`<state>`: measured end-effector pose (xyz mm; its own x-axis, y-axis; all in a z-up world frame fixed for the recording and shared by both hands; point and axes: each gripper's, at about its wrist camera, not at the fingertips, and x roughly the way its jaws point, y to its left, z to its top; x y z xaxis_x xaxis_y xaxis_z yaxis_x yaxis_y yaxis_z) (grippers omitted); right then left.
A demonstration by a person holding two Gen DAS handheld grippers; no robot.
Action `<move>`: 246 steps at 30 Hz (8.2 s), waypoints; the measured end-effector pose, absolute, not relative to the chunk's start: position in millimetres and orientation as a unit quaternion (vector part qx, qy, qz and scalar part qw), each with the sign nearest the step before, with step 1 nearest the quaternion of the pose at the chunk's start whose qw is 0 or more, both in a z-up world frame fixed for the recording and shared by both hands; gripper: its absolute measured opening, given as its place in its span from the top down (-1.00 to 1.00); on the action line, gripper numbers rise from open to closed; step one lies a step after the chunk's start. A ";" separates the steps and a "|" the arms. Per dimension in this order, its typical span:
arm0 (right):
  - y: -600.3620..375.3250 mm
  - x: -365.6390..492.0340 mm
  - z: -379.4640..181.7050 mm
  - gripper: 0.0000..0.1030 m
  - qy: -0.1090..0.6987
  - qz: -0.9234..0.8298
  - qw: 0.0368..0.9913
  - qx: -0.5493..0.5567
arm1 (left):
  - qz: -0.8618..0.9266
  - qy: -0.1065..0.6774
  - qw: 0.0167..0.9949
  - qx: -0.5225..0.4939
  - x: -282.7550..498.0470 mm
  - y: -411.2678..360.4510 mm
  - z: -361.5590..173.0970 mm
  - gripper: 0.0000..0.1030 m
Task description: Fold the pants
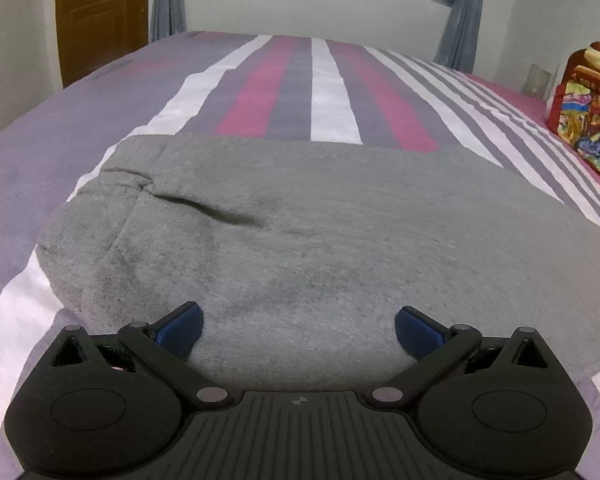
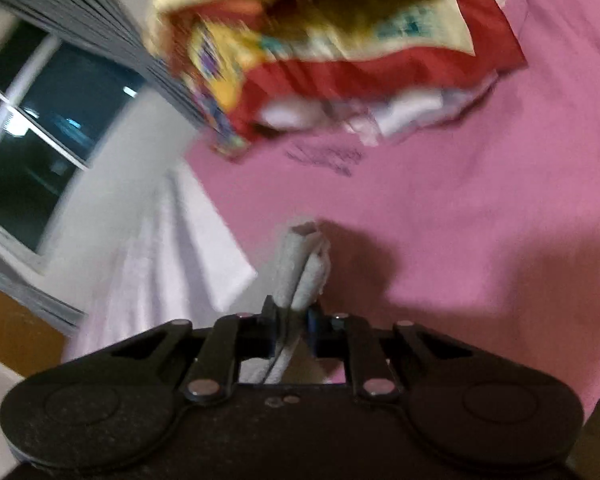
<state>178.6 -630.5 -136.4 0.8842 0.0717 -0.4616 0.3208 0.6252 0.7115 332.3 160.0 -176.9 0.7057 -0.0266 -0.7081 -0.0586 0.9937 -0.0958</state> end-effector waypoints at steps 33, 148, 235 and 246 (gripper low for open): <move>-636.8 185.5 -171.0 0.67 0.276 -0.072 0.855 0.433 | 0.123 0.316 0.910 -0.241 308.4 269.8 -153.4 0.12; -357.6 338.1 -137.2 0.68 0.361 0.093 0.924 0.087 | -0.165 0.391 0.888 -0.175 418.1 25.5 -170.8 -0.12; -455.9 214.3 -175.1 -0.79 0.320 -0.059 0.945 0.043 | -0.136 0.221 0.952 -0.164 368.3 75.6 -53.7 0.59; -473.7 198.4 -179.9 -0.80 0.288 -0.023 0.952 0.096 | -0.272 0.268 0.924 -0.015 359.8 -110.2 -94.0 0.59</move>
